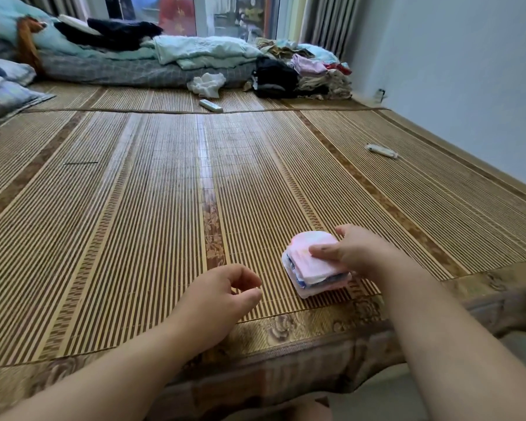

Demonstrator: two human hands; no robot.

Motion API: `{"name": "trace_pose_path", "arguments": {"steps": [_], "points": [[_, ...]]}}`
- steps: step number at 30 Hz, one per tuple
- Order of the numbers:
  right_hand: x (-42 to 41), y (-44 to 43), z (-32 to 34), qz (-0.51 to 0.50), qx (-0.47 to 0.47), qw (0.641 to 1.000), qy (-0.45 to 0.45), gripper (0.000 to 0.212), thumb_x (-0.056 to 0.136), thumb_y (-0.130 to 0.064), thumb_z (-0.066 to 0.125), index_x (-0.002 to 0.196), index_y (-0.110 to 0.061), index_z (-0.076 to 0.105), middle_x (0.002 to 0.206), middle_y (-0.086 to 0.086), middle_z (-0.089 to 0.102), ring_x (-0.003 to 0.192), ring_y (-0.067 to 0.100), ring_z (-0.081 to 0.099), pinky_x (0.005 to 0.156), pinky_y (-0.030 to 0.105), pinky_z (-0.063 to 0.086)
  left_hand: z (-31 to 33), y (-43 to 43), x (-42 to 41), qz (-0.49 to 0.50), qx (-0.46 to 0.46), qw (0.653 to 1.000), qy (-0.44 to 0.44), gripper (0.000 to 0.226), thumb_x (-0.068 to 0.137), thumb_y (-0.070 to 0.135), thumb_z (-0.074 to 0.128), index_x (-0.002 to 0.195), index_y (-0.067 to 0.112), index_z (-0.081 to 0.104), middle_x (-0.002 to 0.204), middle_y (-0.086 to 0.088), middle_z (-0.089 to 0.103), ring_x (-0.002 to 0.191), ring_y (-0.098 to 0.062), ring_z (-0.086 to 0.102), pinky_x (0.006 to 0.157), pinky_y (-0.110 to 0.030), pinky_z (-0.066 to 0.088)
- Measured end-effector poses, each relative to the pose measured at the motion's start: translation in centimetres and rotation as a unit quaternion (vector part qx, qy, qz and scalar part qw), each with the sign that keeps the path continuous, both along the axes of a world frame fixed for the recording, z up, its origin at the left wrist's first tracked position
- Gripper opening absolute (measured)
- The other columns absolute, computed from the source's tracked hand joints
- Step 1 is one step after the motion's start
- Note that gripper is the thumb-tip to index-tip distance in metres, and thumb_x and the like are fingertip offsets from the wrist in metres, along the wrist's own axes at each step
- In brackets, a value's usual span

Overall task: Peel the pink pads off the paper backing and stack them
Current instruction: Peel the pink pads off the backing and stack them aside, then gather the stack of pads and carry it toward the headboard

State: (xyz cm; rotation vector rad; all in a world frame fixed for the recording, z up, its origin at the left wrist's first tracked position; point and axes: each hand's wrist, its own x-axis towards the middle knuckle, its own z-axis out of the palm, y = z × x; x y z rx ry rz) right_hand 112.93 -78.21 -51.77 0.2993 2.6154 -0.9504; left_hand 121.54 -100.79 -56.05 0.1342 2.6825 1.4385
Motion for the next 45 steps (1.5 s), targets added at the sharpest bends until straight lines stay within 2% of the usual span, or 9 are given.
{"name": "trace_pose_path", "arguments": {"steps": [3, 8, 12, 20, 26, 31, 36, 40, 45], "points": [[0.3, -0.4, -0.1, 0.039, -0.008, 0.998, -0.047, 0.079, 0.064, -0.053, 0.079, 0.121, -0.003, 0.056, 0.112, 0.015, 0.065, 0.098, 0.031, 0.064, 0.089, 0.048, 0.053, 0.0, 0.1, 0.0, -0.002, 0.003, 1.0, 0.0, 0.002, 0.084, 0.037, 0.064, 0.085, 0.037, 0.065, 0.081, 0.014, 0.068, 0.07, 0.007, 0.061, 0.058, -0.014, 0.046], [0.2, -1.3, -1.1, 0.046, 0.012, 0.998, -0.047, 0.083, 0.055, -0.056, 0.082, 0.116, -0.004, 0.06, 0.102, 0.008, 0.066, 0.082, 0.02, 0.064, 0.062, 0.028, 0.051, 0.1, 0.0, 0.1, 0.0, 0.012, 1.0, 0.002, 0.002, 0.083, 0.037, 0.064, 0.085, 0.037, 0.066, 0.077, 0.015, 0.068, 0.065, 0.006, 0.061, 0.056, -0.013, 0.045], [-0.2, -1.6, -1.6, 0.062, 0.047, 0.995, -0.06, 0.091, 0.049, -0.058, 0.083, 0.121, -0.009, 0.056, 0.107, 0.005, 0.063, 0.091, 0.022, 0.062, 0.082, 0.036, 0.052, 0.3, -0.3, -0.1, 0.005, 0.008, 1.0, 0.01, 0.002, 0.084, 0.038, 0.064, 0.085, 0.037, 0.065, 0.082, 0.015, 0.069, 0.069, 0.003, 0.063, 0.061, -0.017, 0.049], [0.1, -2.2, -2.0, 0.049, 0.05, 0.996, -0.052, 0.118, 0.042, -0.054, 0.087, 0.137, -0.012, 0.031, 0.111, 0.003, 0.054, 0.089, 0.019, 0.058, 0.076, 0.034, 0.051, 0.8, -1.0, -0.4, 0.009, 0.023, 1.0, 0.016, 0.004, 0.085, 0.035, 0.063, 0.088, 0.035, 0.065, 0.085, 0.013, 0.068, 0.074, 0.001, 0.064, 0.067, -0.019, 0.055], [0.9, -3.0, -1.3, 0.073, 0.033, 0.997, -0.003, 0.104, 0.052, -0.036, 0.089, 0.135, -0.029, 0.026, 0.094, -0.003, 0.047, 0.081, 0.019, 0.063, 0.068, 0.034, 0.059, 1.8, -2.3, -0.6, 0.028, 0.051, 0.998, 0.03, 0.01, 0.085, 0.032, 0.064, 0.094, 0.029, 0.065, 0.088, 0.009, 0.068, 0.075, -0.003, 0.065, 0.068, -0.022, 0.057], [2.2, -6.6, 0.8, 0.158, 0.002, 0.978, 0.139, 0.105, 0.056, -0.038, 0.087, 0.139, -0.036, 0.023, 0.119, 0.002, 0.05, 0.093, 0.019, 0.058, 0.08, 0.039, 0.055, 2.9, -5.6, -1.1, 0.044, 0.023, 0.995, 0.084, 0.054, 0.073, 0.041, 0.073, 0.121, 0.037, 0.05, 0.12, 0.018, 0.054, 0.103, -0.001, 0.054, 0.079, -0.016, 0.046], [3.7, -14.0, 1.9, 0.363, 0.085, 0.888, 0.268, 0.115, 0.066, -0.04, 0.079, 0.147, -0.036, -0.003, 0.134, 0.004, 0.045, 0.102, 0.015, 0.052, 0.09, 0.03, 0.044, 3.4, -9.9, -0.4, -0.012, 0.054, 0.997, 0.046, 0.107, 0.053, 0.045, 0.085, 0.137, 0.057, 0.02, 0.136, 0.024, 0.038, 0.119, 0.0, 0.046, 0.097, -0.026, 0.039], [4.2, -19.0, 1.0, 0.446, 0.102, 0.845, 0.278, 0.118, 0.072, -0.042, 0.074, 0.144, -0.037, -0.02, 0.134, 0.005, 0.043, 0.11, 0.019, 0.05, 0.095, 0.031, 0.039, 2.8, -13.4, 0.8, -0.043, 0.154, 0.987, -0.028, 0.084, 0.06, 0.015, 0.086, 0.129, 0.042, 0.045, 0.108, -0.001, 0.07, 0.093, -0.018, 0.071, 0.075, -0.028, 0.057], [4.5, -22.0, -0.9, 0.474, 0.003, 0.849, 0.236, 0.126, 0.065, -0.036, 0.082, 0.138, -0.054, -0.019, 0.132, 0.001, 0.039, 0.105, 0.015, 0.047, 0.086, 0.026, 0.038, 1.6, -17.4, 2.0, 0.017, 0.083, 0.996, 0.0, 0.035, 0.063, 0.031, 0.085, 0.09, 0.032, 0.064, 0.085, 0.004, 0.073, 0.072, -0.009, 0.07, 0.061, -0.02, 0.053]]}}
